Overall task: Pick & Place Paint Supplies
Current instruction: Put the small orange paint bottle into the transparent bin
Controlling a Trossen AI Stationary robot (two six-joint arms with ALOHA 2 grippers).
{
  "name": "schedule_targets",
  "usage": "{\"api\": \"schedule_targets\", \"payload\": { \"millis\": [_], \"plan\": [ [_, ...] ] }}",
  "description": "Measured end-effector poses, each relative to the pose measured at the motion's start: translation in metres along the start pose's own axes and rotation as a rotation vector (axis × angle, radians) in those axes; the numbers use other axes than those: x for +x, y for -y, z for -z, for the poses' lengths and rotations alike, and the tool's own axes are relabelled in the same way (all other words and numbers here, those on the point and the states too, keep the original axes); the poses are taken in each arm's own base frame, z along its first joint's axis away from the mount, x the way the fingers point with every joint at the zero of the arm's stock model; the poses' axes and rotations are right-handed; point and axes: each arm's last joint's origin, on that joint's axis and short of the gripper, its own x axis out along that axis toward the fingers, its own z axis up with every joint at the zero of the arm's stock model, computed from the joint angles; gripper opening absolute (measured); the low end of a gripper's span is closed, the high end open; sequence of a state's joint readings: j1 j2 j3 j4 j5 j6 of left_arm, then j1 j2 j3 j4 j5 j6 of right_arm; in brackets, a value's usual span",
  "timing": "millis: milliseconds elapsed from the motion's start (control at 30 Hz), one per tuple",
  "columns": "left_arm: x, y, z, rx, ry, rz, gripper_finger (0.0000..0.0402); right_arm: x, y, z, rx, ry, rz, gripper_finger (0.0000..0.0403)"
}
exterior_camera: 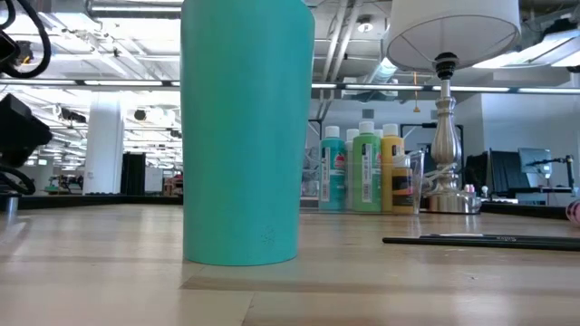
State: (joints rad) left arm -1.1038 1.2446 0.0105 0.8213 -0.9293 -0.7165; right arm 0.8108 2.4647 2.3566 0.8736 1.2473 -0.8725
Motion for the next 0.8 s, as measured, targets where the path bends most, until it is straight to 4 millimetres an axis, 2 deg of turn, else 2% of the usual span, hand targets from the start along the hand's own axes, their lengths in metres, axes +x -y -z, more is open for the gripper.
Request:
{"api": "schedule_targets", "payload": {
  "millis": [200,433,533,667,800],
  "plan": [
    [0.000,0.001,0.000,0.017,-0.022,0.031,0.0186,-0.022,-0.004,0.004,0.021,-0.183,0.115,0.0096],
    [0.001,0.001,0.000,0.082,-0.014,0.021,0.0186,-0.032,-0.013,0.014,0.034,-0.236,0.150,0.0071],
    [0.003,-0.002,-0.002,0.096,0.002,-0.009,0.0186,-0.021,-0.011,0.017,0.037,-0.240,0.175,0.0062],
    [0.009,-0.007,-0.006,0.114,0.018,-0.060,0.0186,0.005,-0.004,0.025,-0.006,-0.250,0.224,0.0048],
    [0.015,-0.012,-0.009,0.101,-0.002,-0.067,0.0186,0.029,0.004,0.031,-0.062,-0.263,0.265,0.0016]
  ]
}}
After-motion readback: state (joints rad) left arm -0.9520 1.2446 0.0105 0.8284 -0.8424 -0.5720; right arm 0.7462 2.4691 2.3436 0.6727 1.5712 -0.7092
